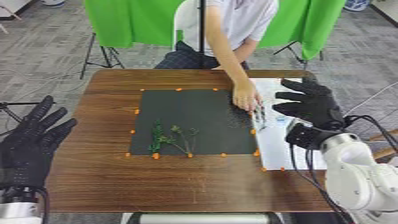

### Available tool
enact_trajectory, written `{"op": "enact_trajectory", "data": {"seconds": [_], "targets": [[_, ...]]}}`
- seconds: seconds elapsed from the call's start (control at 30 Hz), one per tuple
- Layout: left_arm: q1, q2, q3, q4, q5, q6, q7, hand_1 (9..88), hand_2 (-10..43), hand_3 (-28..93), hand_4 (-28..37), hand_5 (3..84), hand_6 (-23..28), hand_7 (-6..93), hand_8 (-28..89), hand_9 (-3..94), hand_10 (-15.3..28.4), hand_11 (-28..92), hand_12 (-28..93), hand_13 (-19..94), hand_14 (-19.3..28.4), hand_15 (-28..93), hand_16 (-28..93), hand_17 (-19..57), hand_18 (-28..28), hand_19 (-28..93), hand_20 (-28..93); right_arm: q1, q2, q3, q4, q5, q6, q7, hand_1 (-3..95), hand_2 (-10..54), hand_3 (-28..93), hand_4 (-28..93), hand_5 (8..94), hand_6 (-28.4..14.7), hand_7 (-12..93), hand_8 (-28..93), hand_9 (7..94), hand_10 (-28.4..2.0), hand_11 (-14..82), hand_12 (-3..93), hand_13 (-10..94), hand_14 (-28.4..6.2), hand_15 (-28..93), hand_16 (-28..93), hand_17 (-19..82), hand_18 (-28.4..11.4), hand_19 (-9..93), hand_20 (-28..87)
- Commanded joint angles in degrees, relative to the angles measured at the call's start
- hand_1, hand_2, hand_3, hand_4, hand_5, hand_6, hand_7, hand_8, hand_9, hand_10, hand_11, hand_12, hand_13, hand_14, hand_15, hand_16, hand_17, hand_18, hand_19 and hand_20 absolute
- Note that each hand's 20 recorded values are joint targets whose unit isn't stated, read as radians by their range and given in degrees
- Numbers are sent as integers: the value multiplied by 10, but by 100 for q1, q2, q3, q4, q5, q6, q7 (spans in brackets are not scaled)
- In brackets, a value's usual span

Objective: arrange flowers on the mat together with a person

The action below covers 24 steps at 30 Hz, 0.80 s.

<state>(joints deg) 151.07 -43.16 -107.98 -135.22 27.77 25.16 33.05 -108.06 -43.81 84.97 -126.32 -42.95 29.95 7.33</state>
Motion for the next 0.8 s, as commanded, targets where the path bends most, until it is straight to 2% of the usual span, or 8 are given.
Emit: {"op": "enact_trajectory", "data": {"seconds": [0.03,0.1,0.27,0.4,0.47,0.6,0.63,0.8], "targets": [[136,97,70,45,-94,71,51,168,63,754,-283,311,33,90,-80,285,133,145,134,199,209,394,-29,-96,201,350,140,38,35,-142,-3,-66,149,117,186,82,741,-229,541,-28,128,-117,560,-202,142,137,486,-234,449,101,169,-284,585,82],[147,90,64,47,-100,75,70,169,63,755,-283,311,33,90,-80,285,134,145,134,199,209,393,-29,-96,200,350,140,90,31,-171,12,-108,108,169,187,81,741,-229,541,-28,128,-117,560,-202,141,137,486,-234,449,102,169,-284,584,87],[56,-38,49,63,7,-12,-98,170,63,755,-283,311,33,91,-80,285,136,149,134,200,208,395,-26,-96,200,350,139,122,18,-192,75,-53,-61,186,187,79,741,-229,541,-26,128,-117,560,-201,142,137,486,-234,448,103,169,-284,580,94],[16,-66,73,75,45,-41,-166,171,63,756,-283,311,34,91,-80,288,137,152,135,200,208,399,-26,-96,200,351,140,139,15,-195,97,-73,-143,225,187,76,743,-228,540,-25,128,-118,560,-201,141,137,484,-234,446,104,166,-284,576,98],[-37,-137,87,74,103,-68,-273,171,63,757,-283,311,34,91,-80,288,137,153,134,200,208,400,-26,-96,200,352,140,137,9,-199,92,-96,-121,274,188,75,743,-229,540,-24,130,-118,560,-200,140,137,484,-235,445,105,165,-284,574,102],[-4,-65,108,67,45,-25,-171,172,63,758,-283,312,35,91,-80,289,139,154,134,200,208,401,-27,-95,199,352,139,154,7,-210,92,-138,-128,298,190,74,743,-229,541,-24,130,-118,561,-200,141,138,484,-234,445,105,165,-284,572,106],[27,-2,112,67,-9,3,-100,173,64,758,-283,312,35,91,-80,289,138,155,134,200,208,402,-27,-95,199,352,139,174,7,-221,93,-130,-126,309,191,74,742,-229,541,-24,129,-118,562,-200,141,138,484,-234,445,105,165,-284,572,106],[76,58,121,61,-86,56,27,173,64,759,-283,312,36,92,-80,289,138,156,133,199,210,406,-28,-95,198,352,139,192,14,-235,94,-151,-125,324,192,73,743,-229,544,-24,128,-118,564,-198,141,137,484,-234,445,106,165,-284,570,110]]}}
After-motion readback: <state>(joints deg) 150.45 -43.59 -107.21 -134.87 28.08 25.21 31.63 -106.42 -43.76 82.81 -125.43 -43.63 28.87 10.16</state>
